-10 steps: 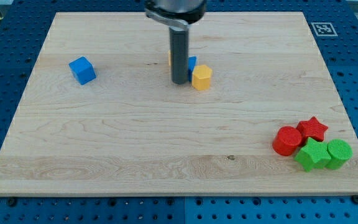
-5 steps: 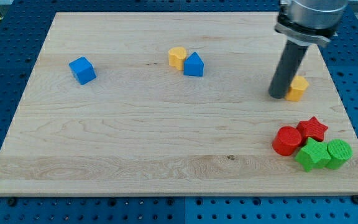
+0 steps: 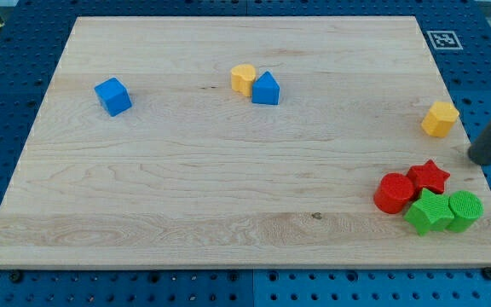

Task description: Push the yellow hexagon to the center right of the board

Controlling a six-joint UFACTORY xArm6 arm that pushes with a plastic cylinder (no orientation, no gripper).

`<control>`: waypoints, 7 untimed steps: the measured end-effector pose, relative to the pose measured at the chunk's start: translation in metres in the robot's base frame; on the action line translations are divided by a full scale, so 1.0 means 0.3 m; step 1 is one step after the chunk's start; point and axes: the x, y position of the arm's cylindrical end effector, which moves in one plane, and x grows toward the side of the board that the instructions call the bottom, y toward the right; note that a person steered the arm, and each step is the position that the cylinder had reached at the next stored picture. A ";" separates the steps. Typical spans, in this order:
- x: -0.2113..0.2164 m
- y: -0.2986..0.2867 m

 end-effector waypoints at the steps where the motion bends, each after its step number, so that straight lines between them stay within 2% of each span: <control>1: -0.050 0.034; 7: -0.191 -0.086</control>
